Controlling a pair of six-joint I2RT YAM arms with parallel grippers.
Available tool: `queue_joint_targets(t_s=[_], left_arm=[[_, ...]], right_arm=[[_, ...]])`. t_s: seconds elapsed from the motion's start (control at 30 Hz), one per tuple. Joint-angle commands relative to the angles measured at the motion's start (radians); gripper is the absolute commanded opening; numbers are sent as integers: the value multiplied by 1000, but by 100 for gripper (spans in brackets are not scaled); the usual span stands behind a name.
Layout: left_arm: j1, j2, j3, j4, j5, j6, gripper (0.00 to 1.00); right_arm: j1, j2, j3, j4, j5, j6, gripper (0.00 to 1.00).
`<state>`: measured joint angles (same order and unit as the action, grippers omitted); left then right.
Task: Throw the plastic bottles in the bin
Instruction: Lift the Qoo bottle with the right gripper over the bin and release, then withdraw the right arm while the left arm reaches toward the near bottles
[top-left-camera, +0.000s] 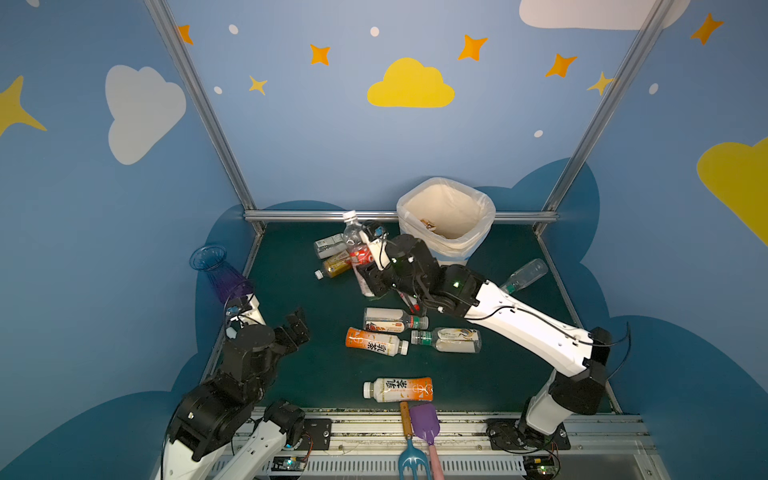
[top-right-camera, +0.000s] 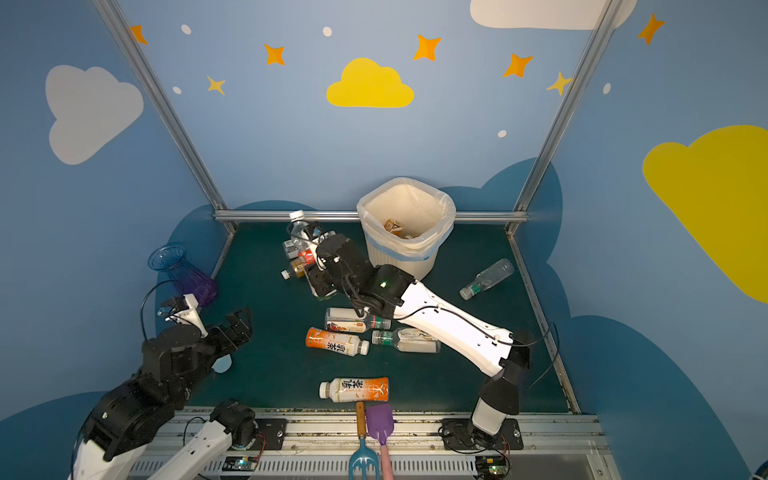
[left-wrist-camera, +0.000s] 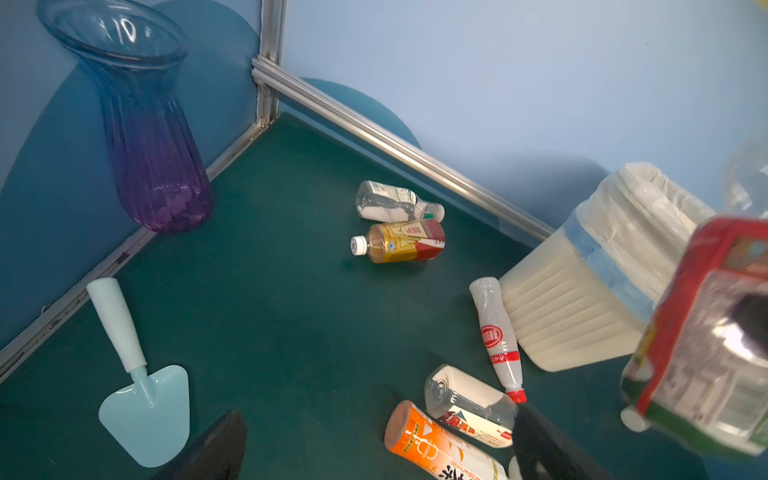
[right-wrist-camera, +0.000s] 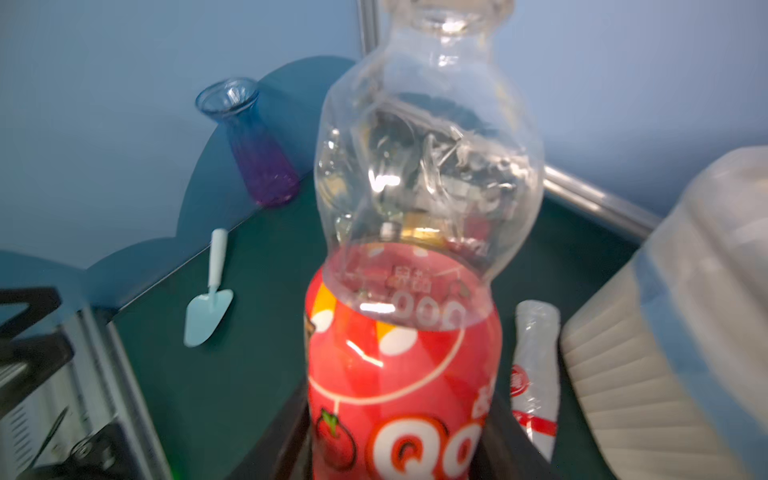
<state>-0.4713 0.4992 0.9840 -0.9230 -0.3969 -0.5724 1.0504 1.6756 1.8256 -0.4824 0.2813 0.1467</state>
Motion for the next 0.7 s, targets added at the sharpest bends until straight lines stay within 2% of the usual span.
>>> queue_joint_targets(t_s=[0.0, 0.1, 0.17, 0.23, 0.3, 0.33, 0.4, 0.53, 0.67], left_arm=[[4, 61, 42, 7, 55, 31, 100], [3, 118, 63, 9, 97, 37, 100], [2, 141, 70, 6, 118, 35, 100], [2, 151, 65, 6, 131, 31, 100], [3, 151, 58, 6, 145, 27, 100], [2, 150, 54, 6, 161, 29, 100], [2, 146, 36, 6, 202, 38, 100], [3, 169, -16, -13, 284, 45, 100], [1, 199, -70, -17, 335, 34, 100]], right_arm=[[-135, -32, 119, 6, 28, -65, 47], [-266, 14, 194, -46, 26, -70, 46], [-335, 54, 240, -100, 32, -71, 50], [-398, 95, 282, -152, 50, -76, 76], [-441, 118, 343, -248, 78, -54, 88], [-449, 101, 351, -281, 100, -47, 89], [-453, 9, 256, -246, 126, -52, 90], [-478, -248, -55, -102, 168, -57, 90], [-620, -410, -209, -224, 142, 45, 89]])
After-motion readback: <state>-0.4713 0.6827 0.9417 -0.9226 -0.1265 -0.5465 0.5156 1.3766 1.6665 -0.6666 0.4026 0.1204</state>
